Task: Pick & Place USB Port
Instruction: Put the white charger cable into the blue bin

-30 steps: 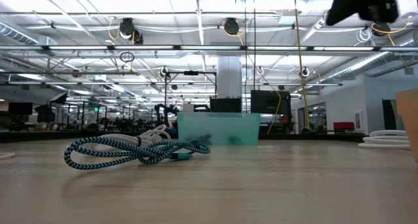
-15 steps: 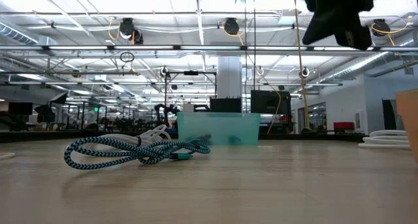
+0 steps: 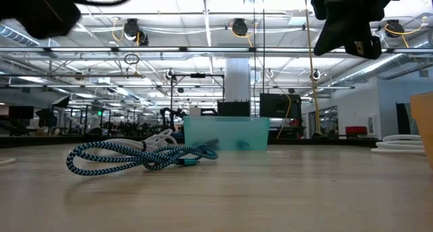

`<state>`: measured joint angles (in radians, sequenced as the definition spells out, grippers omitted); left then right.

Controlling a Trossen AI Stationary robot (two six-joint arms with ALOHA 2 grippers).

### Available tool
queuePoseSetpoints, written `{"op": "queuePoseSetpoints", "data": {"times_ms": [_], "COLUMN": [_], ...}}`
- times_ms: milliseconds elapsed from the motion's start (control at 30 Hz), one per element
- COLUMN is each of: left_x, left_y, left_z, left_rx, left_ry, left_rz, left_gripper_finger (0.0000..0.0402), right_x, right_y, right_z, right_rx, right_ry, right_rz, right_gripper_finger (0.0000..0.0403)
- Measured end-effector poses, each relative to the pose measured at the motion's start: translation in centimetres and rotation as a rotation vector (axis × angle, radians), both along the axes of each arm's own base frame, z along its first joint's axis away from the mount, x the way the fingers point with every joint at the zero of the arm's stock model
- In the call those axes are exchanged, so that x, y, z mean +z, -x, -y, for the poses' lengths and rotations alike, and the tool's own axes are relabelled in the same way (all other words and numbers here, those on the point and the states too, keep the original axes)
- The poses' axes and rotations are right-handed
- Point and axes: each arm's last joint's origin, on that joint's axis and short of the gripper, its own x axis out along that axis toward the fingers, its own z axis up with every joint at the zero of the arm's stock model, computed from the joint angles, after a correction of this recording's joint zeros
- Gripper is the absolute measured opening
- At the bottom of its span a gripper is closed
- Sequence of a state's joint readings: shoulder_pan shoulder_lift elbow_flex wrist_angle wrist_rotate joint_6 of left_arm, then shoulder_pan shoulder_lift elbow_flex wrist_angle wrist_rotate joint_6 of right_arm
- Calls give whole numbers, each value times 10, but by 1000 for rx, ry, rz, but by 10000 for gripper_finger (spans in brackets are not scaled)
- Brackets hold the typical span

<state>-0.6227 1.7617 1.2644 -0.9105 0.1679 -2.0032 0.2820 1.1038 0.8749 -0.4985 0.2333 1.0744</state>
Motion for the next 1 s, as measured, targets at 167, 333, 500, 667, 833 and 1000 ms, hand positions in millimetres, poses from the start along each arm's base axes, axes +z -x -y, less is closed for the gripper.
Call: {"op": "queuePoseSetpoints", "data": {"times_ms": [167, 333, 500, 667, 833, 1000], "left_x": [-14, -29, -44, -64, -68, -64], "left_y": [-11, -16, -21, -27, -31, -30], "left_z": [-18, -21, -16, -11, -10, -12], "left_rx": [52, 23, 10, -20, -17, -52], "left_ry": [-35, -1, -4, 20, 22, 16], "left_rz": [-39, -102, -117, -139, -124, -99], "left_gripper_finger": [188, 242, 251, 227, 152, 25], "right_x": [2, 2, 2, 5, 8, 9], "right_y": [-2, -2, -2, -5, -7, -8], "right_z": [1, 0, 0, -1, -3, -3], "right_rx": [6, 25, 43, 51, 82, 82], "right_ry": [2, -17, -35, -40, -53, -57], "right_rz": [26, 24, 21, 64, 93, 114], "right_gripper_finger": [0, 0, 0, 0, 0, 0]}}
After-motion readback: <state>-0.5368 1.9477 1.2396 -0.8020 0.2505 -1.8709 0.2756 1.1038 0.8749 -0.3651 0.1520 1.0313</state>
